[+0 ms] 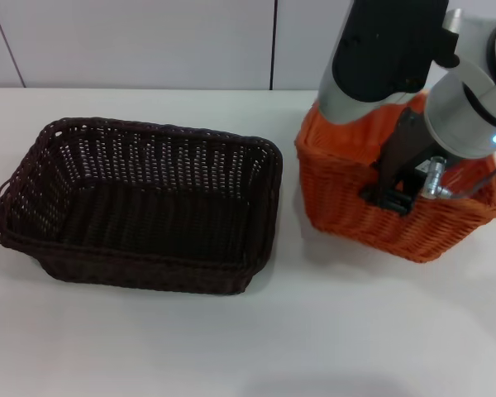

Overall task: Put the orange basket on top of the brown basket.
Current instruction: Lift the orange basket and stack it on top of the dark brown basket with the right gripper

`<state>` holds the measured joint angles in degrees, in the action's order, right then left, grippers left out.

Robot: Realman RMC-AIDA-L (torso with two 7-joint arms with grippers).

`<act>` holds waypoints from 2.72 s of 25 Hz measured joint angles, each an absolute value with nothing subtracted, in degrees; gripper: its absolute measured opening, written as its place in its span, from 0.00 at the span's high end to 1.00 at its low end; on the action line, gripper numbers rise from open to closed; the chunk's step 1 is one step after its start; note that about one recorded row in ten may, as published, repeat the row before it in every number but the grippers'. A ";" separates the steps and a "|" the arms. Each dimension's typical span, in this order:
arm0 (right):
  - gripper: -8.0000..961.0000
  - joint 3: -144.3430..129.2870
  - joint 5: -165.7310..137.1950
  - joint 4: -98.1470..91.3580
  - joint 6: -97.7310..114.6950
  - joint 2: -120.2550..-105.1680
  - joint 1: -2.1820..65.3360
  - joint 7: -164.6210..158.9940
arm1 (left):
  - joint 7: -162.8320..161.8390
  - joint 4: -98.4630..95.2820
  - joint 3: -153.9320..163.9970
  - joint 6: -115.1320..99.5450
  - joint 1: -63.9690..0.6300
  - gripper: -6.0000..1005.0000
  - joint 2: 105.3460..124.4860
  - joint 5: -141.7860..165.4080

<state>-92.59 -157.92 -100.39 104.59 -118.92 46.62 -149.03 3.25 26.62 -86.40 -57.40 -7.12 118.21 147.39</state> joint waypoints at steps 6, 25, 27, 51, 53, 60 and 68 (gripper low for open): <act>0.77 -93.26 -160.02 -102.96 105.07 -118.92 46.54 -148.78 | 3.25 26.05 -86.40 -57.35 -7.57 0.24 118.21 147.40; 0.72 -105.87 -166.97 -106.65 97.70 -118.99 50.17 -140.06 | 3.24 25.31 -86.11 -57.10 -8.25 0.24 118.43 147.48; 0.72 -108.36 -167.23 -107.13 94.91 -118.99 49.24 -136.36 | 3.24 25.31 -86.11 -57.10 -8.25 0.24 118.43 147.48; 0.66 -120.77 -165.58 -110.79 72.21 -118.80 29.22 -90.25 | 0.97 24.52 -86.14 -55.46 -10.01 0.24 118.47 147.39; 0.65 -120.79 -165.44 -109.28 71.00 -118.76 28.98 -89.85 | 0.96 24.52 -86.06 -54.90 -10.21 0.24 118.48 147.39; 0.64 -121.45 -166.58 -109.46 69.48 -118.53 27.51 -92.77 | 0.96 24.46 -86.04 -53.57 -11.14 0.24 118.32 147.39; 0.59 -121.49 -166.81 -112.82 69.04 -118.57 24.56 -95.24 | 0.96 23.62 -86.22 -52.91 -12.38 0.24 118.21 147.42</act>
<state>-121.49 -166.81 -112.82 69.04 -118.57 24.56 -95.24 0.96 23.62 -86.22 -52.91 -12.38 118.21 147.42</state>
